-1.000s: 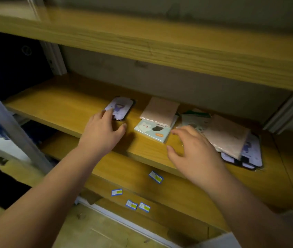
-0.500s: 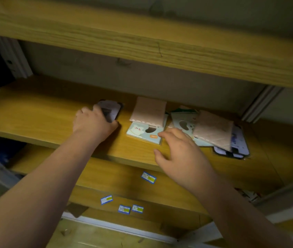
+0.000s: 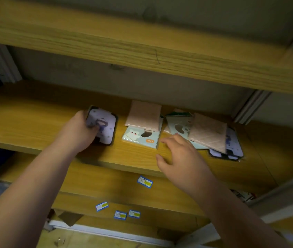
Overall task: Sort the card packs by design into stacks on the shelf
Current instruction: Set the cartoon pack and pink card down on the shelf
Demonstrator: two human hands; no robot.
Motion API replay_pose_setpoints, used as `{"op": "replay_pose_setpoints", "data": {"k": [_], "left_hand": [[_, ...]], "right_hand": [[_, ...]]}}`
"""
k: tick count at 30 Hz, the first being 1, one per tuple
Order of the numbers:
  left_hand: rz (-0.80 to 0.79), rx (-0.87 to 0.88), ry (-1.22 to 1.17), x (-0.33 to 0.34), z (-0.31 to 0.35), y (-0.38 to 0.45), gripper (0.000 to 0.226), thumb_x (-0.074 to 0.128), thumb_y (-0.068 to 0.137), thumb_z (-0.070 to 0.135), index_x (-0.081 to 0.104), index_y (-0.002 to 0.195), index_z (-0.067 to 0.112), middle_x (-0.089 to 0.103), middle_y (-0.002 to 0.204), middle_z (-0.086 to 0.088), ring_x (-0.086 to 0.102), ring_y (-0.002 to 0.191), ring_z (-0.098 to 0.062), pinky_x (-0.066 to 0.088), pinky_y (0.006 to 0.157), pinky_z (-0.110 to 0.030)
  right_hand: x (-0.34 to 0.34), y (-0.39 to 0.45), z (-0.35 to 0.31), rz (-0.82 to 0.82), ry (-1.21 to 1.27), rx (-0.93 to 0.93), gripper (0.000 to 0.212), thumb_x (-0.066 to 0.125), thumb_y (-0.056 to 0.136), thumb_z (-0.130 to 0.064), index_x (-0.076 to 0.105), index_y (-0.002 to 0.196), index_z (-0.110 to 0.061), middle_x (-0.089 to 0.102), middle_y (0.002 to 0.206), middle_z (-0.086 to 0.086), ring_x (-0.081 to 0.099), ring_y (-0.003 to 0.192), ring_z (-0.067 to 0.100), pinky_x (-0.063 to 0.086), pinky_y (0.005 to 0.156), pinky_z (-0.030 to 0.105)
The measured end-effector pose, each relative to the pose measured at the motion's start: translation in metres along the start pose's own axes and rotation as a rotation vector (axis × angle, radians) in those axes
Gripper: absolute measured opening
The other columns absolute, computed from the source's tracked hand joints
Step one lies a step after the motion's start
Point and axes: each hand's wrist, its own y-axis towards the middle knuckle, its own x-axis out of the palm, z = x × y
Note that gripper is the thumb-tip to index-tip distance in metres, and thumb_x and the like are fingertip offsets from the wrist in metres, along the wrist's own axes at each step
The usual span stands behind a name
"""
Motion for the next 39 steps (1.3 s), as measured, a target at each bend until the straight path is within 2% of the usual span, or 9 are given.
{"op": "replay_pose_setpoints", "data": {"k": [6,13,18,21,24,29,32,35,39], "left_hand": [[-0.002,-0.028,-0.456,0.001,-0.002,-0.038,0.065,0.067,0.095,0.024,0.036,0.151,0.024,0.055,0.095,0.023,0.061,0.084,-0.002,0.048,0.06,-0.023],[-0.026,-0.148,-0.845,-0.018,-0.001,-0.057,0.043,0.067,0.094,0.017,0.054,0.135,0.023,0.073,0.108,0.003,0.075,0.083,-0.01,0.061,0.062,-0.027],[-0.025,-0.159,-0.915,-0.025,-0.005,-0.071,0.045,0.066,0.095,0.014,0.054,0.137,0.022,0.073,0.116,-0.001,0.075,0.091,-0.015,0.061,0.067,-0.029],[-0.041,-0.145,-0.921,-0.024,-0.008,-0.077,0.048,0.066,0.094,0.016,0.052,0.14,0.023,0.073,0.117,-0.002,0.074,0.097,-0.018,0.061,0.076,-0.038],[-0.043,-0.139,-0.936,-0.025,-0.011,-0.081,0.05,0.067,0.094,0.016,0.051,0.141,0.025,0.073,0.116,0.0,0.075,0.096,-0.016,0.062,0.069,-0.031],[-0.023,-0.153,-0.95,-0.032,-0.012,-0.082,0.052,0.068,0.093,0.017,0.051,0.141,0.024,0.074,0.11,0.003,0.075,0.09,-0.012,0.059,0.06,-0.024],[-0.024,-0.156,-0.965,-0.033,-0.011,-0.083,0.048,0.067,0.094,0.016,0.053,0.139,0.024,0.074,0.112,0.002,0.075,0.091,-0.014,0.06,0.062,-0.027],[-0.059,-0.181,-0.997,-0.032,-0.008,-0.084,0.037,0.065,0.095,0.016,0.058,0.131,0.022,0.076,0.11,0.0,0.075,0.093,-0.017,0.059,0.068,-0.033],[-0.089,-0.201,-1.086,-0.027,-0.002,-0.085,0.025,0.063,0.096,0.012,0.061,0.12,0.017,0.078,0.1,-0.002,0.076,0.089,-0.018,0.06,0.064,-0.03]], "right_hand": [[0.008,0.027,0.0,0.011,0.133,0.183,0.055,0.055,0.092,-0.05,0.051,0.14,-0.023,0.057,0.129,-0.003,0.055,0.116,0.017,0.048,0.095,0.035],[0.021,0.112,-0.016,-0.194,-0.091,0.346,0.068,0.042,0.092,-0.065,0.05,0.132,-0.012,0.062,0.121,0.013,0.062,0.106,0.032,0.047,0.077,0.035],[0.038,0.137,-0.019,-0.265,-0.161,0.446,0.088,0.031,0.089,-0.077,0.044,0.143,-0.008,0.062,0.127,0.015,0.06,0.113,0.035,0.052,0.092,0.045],[0.038,0.144,-0.021,-0.305,-0.194,0.47,0.09,0.056,0.087,-0.066,0.037,0.148,-0.003,0.056,0.135,0.018,0.055,0.12,0.036,0.051,0.095,0.046],[0.033,0.15,-0.019,-0.353,-0.187,0.475,0.091,0.079,0.077,-0.05,0.041,0.144,-0.001,0.054,0.135,0.017,0.054,0.12,0.036,0.05,0.096,0.044],[0.023,0.148,-0.014,-0.368,0.176,0.529,0.05,0.073,0.086,-0.04,0.063,0.122,-0.007,0.065,0.117,0.014,0.062,0.101,0.03,0.05,0.081,0.034],[0.014,0.14,-0.016,-0.358,0.49,0.618,0.022,0.064,0.097,-0.03,0.062,0.086,-0.012,0.062,0.078,0.004,0.053,0.061,0.014,0.038,0.05,0.024],[0.008,0.133,-0.012,-0.312,0.851,0.768,0.015,0.054,0.102,-0.021,0.057,0.091,-0.011,0.049,0.069,0.001,0.037,0.049,0.007,0.025,0.037,0.017],[0.008,0.113,-0.014,-0.233,1.164,0.691,0.021,0.04,0.106,-0.019,0.058,0.108,-0.009,0.067,0.088,0.011,0.057,0.056,0.012,0.037,0.039,0.018]]}}
